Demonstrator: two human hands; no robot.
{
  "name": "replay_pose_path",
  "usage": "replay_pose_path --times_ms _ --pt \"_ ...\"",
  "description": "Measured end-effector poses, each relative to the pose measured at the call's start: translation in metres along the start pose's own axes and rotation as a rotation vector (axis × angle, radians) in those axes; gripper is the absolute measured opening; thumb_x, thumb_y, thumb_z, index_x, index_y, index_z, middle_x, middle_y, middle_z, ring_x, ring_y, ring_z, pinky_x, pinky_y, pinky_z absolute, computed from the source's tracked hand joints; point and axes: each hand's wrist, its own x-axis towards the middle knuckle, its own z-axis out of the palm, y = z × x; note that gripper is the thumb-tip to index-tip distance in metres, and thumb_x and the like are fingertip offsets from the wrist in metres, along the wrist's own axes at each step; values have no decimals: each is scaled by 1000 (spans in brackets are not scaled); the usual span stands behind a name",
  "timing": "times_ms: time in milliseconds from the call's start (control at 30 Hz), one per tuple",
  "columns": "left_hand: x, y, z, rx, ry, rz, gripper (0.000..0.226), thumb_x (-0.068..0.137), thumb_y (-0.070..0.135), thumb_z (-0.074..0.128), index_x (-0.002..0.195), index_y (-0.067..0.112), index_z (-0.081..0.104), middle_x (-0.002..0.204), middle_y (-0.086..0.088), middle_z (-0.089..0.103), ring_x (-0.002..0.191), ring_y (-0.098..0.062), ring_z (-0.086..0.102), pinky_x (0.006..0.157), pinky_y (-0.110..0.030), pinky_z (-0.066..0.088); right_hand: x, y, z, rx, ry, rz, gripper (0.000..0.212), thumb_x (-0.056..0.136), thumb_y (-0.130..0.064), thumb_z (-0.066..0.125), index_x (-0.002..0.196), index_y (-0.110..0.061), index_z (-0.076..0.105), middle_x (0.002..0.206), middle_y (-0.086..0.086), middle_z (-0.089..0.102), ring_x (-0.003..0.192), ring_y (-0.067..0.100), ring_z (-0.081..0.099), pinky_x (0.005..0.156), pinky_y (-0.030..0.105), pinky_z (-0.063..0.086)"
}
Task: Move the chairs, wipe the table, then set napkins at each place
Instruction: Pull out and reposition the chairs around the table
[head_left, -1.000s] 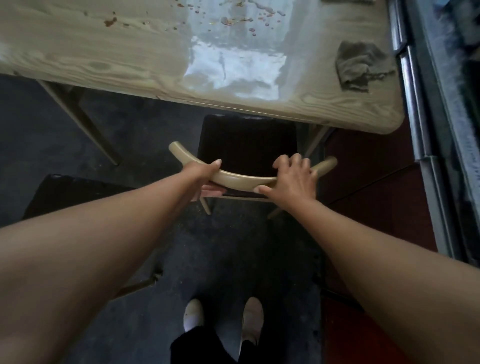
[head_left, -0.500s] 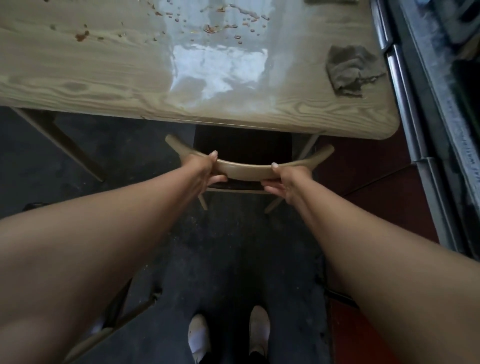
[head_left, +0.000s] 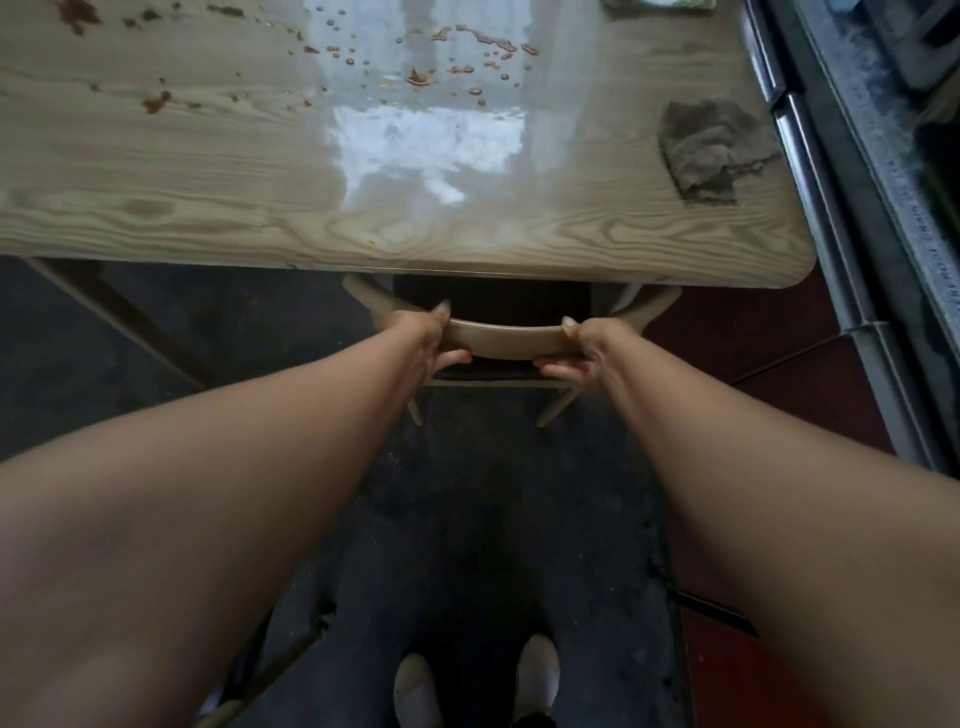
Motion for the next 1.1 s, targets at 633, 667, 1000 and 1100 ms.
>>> replay_pose_path --times_ms 633,667,1000,1100 --pt "-79 -4 -134 602 44 227 33 96 28 57 118 3 58 109 -15 66 81 -23 67 74 -34 54 -113 47 68 -358 -179 -2 44 96 -31 59 129 -5 50 126 12 60 101 24 66 77 34 54" --pt "-91 -3 -153 590 69 228 33 97 28 56 118 3 58 109 -15 66 77 -21 66 70 -31 53 -125 53 80 -399 -199 -1 42 95 -31 59 128 -6 52 124 11 62 100 23 66 78 34 53" --pt "-159 -24 -317 532 170 191 31 99 26 52 119 4 57 114 -17 66 68 -17 63 68 -30 48 -225 127 166 -621 -369 29 38 98 -34 53 129 -12 54 122 7 65 105 19 65 81 32 51" --pt "-166 -41 -377 551 212 158 21 98 25 53 110 8 57 110 -16 66 66 -18 62 62 -28 46 -252 162 200 -652 -392 38 36 99 -35 51 128 -15 55 118 4 67 100 16 66 74 30 52"
